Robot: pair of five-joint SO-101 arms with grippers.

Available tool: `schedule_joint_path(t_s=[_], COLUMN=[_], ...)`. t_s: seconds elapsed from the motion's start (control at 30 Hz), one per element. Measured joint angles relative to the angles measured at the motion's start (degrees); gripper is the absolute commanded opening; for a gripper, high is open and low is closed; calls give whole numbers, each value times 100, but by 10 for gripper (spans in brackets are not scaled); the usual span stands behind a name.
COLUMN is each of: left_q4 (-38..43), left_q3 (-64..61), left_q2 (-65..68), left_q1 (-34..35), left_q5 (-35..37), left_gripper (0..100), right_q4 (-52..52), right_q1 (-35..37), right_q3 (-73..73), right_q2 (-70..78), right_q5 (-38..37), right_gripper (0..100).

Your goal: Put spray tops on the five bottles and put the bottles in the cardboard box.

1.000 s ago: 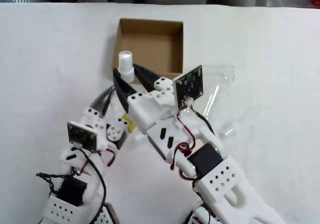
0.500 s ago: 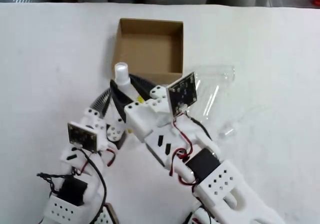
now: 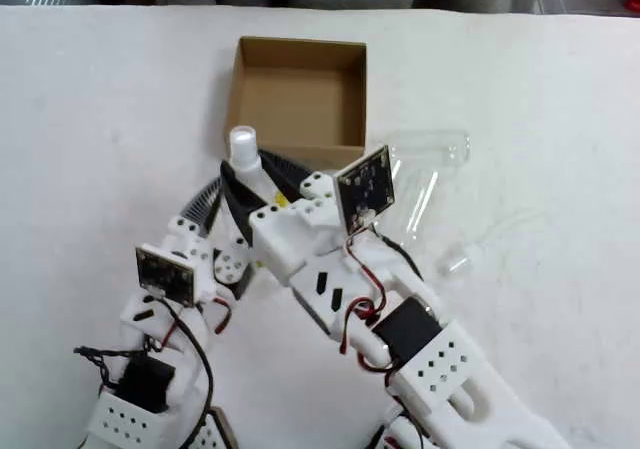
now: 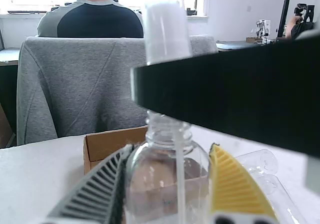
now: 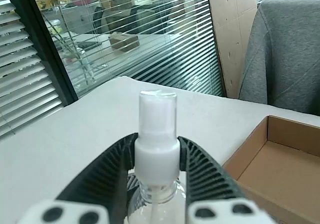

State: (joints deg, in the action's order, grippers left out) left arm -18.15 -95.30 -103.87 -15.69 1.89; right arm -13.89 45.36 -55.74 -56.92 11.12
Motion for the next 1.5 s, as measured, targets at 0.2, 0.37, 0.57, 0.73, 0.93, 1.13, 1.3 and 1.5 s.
schedule_joint_path(t_s=[0.2,0.37,0.57,0.73,0.93,1.13,1.3,1.5], left_q4=[9,9,9,9,9,9,9,9], left_q3=[0,0,0,-9,-9,-149,-158,-158], left_q2=[0,0,0,0,0,0,0,0], left_q1=[-9,-9,0,35,44,44,44,44], left_q5=[0,0,0,0,18,18,18,18], left_gripper=[94,94,94,94,94,94,94,94], right_q4=[-352,-607,-273,-237,-853,-1591,-2233,-2418], right_q1=[9,9,18,44,79,35,35,62], right_q3=[-70,-62,-62,185,932,1776,2321,2391], right_q2=[-756,-844,-290,334,870,1433,1829,1829], right_q5=[-9,-9,0,0,0,-431,-527,-536], right_gripper=[15,15,15,15,15,16,16,16])
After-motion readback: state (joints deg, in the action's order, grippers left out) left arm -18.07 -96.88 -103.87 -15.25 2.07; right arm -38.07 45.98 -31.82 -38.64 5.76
